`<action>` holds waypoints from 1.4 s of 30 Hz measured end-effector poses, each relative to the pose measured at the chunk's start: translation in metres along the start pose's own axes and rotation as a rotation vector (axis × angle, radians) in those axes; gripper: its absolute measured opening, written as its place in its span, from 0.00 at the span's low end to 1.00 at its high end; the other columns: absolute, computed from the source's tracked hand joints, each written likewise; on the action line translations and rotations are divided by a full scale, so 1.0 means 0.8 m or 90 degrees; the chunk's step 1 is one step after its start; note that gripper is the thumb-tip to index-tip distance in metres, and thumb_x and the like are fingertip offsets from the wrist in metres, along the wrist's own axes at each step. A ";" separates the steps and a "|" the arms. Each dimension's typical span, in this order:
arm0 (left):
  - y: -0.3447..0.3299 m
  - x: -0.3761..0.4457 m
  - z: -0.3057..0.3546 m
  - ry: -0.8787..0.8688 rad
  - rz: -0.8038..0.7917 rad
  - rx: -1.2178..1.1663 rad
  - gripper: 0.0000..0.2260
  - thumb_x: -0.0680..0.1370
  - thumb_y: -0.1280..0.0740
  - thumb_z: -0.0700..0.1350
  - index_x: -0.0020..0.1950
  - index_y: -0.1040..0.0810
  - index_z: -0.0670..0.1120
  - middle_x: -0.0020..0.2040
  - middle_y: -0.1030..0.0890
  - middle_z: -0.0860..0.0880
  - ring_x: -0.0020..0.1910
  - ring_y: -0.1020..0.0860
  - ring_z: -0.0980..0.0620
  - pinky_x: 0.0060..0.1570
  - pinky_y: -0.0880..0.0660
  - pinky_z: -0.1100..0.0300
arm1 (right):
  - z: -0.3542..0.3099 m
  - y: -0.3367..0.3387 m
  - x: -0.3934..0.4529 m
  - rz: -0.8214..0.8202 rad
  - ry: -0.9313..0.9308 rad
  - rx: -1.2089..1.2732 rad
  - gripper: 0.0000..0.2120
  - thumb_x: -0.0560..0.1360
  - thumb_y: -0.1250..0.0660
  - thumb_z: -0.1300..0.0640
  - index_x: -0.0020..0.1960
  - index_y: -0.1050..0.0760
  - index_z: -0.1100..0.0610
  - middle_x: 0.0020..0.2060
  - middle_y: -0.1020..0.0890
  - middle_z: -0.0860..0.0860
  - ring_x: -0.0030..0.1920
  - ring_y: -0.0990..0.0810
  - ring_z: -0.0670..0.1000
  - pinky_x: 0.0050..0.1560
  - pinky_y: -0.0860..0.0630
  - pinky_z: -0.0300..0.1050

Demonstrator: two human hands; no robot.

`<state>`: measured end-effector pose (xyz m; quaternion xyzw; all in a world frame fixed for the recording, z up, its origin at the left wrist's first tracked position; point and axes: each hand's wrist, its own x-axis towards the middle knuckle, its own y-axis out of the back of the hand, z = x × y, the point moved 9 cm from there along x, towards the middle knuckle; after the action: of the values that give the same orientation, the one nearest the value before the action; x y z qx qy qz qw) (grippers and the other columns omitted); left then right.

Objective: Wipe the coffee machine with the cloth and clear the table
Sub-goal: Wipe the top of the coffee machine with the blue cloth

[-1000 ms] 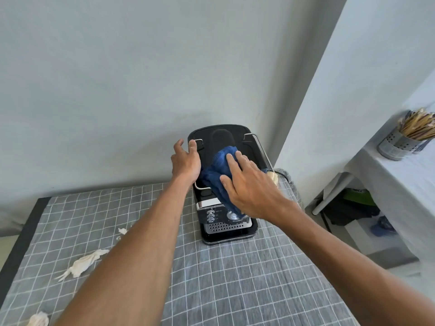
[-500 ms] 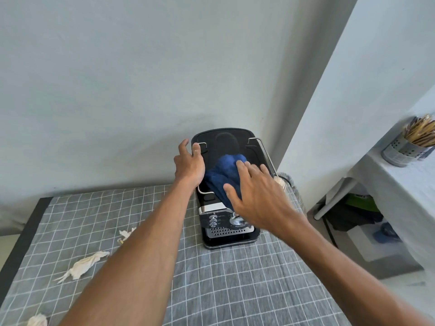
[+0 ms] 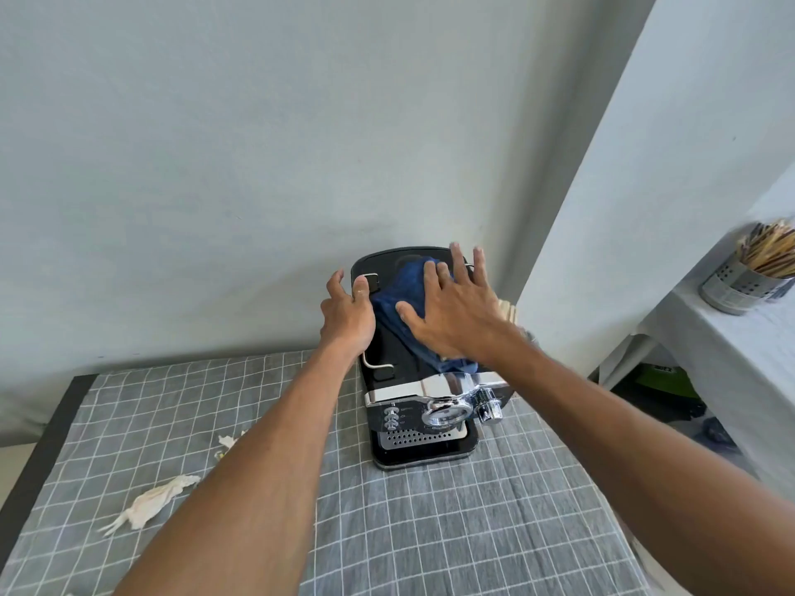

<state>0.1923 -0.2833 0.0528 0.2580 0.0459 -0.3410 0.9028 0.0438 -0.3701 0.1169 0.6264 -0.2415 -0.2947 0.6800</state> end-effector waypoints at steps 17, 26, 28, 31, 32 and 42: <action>0.004 -0.003 0.003 -0.011 0.021 -0.014 0.23 0.85 0.49 0.61 0.80 0.41 0.58 0.71 0.28 0.41 0.65 0.25 0.39 0.66 0.30 0.43 | -0.009 -0.001 -0.044 0.021 -0.016 0.024 0.41 0.81 0.59 0.35 0.83 0.50 0.64 0.80 0.42 0.65 0.83 0.55 0.64 0.80 0.63 0.65; 0.002 -0.001 0.003 -0.013 0.015 -0.016 0.22 0.85 0.50 0.61 0.79 0.41 0.59 0.70 0.28 0.40 0.64 0.24 0.38 0.66 0.29 0.40 | -0.009 -0.003 0.038 0.003 -0.033 0.067 0.39 0.82 0.55 0.36 0.83 0.53 0.62 0.81 0.44 0.66 0.83 0.58 0.64 0.80 0.62 0.65; 0.003 -0.003 0.002 -0.013 0.019 -0.022 0.22 0.86 0.49 0.61 0.80 0.41 0.58 0.72 0.30 0.41 0.65 0.25 0.38 0.66 0.30 0.42 | -0.007 -0.005 0.016 0.020 -0.004 0.085 0.38 0.82 0.55 0.37 0.84 0.53 0.60 0.81 0.43 0.63 0.83 0.55 0.64 0.81 0.61 0.64; 0.002 -0.004 0.002 -0.009 0.017 -0.024 0.23 0.86 0.49 0.60 0.80 0.42 0.57 0.72 0.30 0.41 0.66 0.25 0.38 0.67 0.30 0.42 | 0.007 -0.006 -0.012 0.033 -0.016 0.037 0.39 0.82 0.58 0.35 0.83 0.51 0.60 0.81 0.41 0.60 0.82 0.54 0.65 0.79 0.65 0.65; 0.002 -0.004 0.002 -0.009 0.017 -0.023 0.23 0.86 0.49 0.60 0.80 0.42 0.57 0.72 0.29 0.41 0.66 0.25 0.38 0.67 0.30 0.41 | 0.010 -0.006 -0.009 0.026 -0.025 0.025 0.40 0.81 0.59 0.34 0.83 0.50 0.60 0.81 0.41 0.60 0.82 0.55 0.66 0.79 0.66 0.65; 0.002 -0.003 0.003 -0.011 0.011 -0.022 0.24 0.86 0.50 0.60 0.81 0.44 0.57 0.73 0.32 0.41 0.67 0.26 0.39 0.68 0.31 0.42 | 0.009 0.007 0.054 0.045 0.120 0.192 0.38 0.75 0.51 0.36 0.78 0.38 0.55 0.76 0.29 0.54 0.81 0.44 0.60 0.80 0.55 0.68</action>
<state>0.1912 -0.2822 0.0560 0.2398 0.0420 -0.3343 0.9105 0.0700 -0.4055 0.1213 0.7374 -0.2397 -0.1709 0.6080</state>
